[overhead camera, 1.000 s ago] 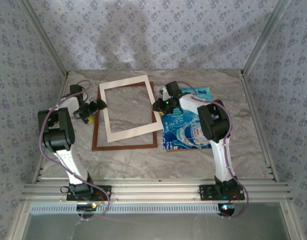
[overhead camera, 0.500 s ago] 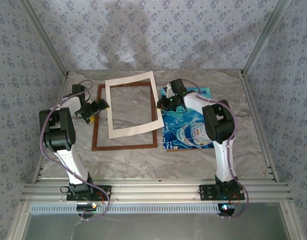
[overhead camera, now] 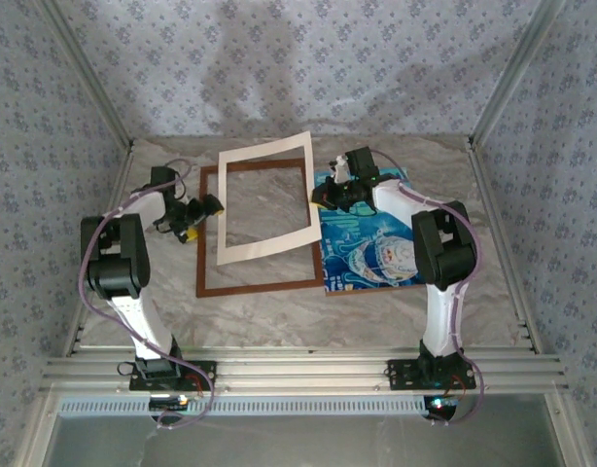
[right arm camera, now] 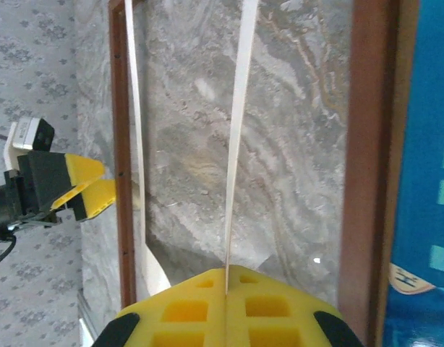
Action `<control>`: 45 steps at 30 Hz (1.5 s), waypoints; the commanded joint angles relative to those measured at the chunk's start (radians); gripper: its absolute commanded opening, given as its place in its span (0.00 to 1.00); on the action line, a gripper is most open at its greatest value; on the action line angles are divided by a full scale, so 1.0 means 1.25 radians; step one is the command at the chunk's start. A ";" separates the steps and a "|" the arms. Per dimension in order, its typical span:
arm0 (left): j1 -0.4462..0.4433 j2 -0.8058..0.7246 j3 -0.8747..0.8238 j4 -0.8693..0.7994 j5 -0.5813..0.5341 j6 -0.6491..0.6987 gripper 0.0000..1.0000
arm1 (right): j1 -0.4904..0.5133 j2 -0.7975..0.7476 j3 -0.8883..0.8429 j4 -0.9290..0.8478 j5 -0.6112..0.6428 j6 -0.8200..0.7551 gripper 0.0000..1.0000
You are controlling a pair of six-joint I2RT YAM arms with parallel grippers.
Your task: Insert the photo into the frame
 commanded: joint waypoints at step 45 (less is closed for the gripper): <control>0.130 -0.070 0.003 -0.014 -0.026 0.052 0.99 | 0.104 -0.148 -0.115 -0.100 0.067 0.096 0.02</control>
